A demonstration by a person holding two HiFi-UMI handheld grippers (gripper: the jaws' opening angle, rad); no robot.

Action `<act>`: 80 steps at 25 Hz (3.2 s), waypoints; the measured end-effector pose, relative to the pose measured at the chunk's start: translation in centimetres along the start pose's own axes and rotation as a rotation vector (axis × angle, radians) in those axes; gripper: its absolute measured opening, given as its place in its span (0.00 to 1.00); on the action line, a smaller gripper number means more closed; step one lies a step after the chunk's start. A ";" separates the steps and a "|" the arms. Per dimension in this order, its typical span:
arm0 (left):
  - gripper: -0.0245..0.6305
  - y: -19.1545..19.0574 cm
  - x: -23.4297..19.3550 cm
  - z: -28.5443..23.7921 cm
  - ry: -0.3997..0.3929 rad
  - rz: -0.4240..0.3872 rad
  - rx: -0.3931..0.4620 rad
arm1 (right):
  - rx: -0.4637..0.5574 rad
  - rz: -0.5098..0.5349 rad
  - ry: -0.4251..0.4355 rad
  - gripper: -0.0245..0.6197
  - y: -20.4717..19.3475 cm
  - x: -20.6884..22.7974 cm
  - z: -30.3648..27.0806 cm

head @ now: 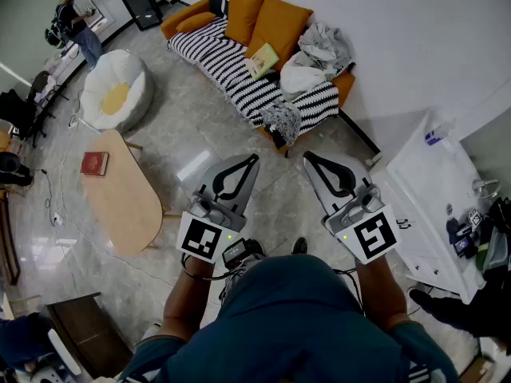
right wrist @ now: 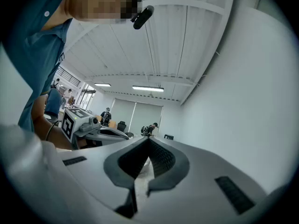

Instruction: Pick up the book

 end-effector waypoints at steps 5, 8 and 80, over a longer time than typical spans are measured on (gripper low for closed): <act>0.04 -0.3 -0.4 0.1 0.003 0.005 -0.007 | -0.009 -0.010 -0.004 0.06 -0.1 0.2 -0.3; 0.04 -0.5 -0.5 0.3 -0.001 0.006 -0.009 | -0.015 -0.019 -0.015 0.06 -0.4 0.0 -0.4; 0.04 -5.2 -3.3 -1.2 -0.051 0.072 -0.052 | -0.081 -0.097 -0.052 0.06 -5.4 2.1 -4.0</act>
Point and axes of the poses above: the fingertips, and each gripper's own axes: z backward along the fingers, x to its right, y out of its top, the point moved 3 cm from there along z, backward along the fingers, and after that the axes turned 2 degrees about -z, right-handed, at the moved point
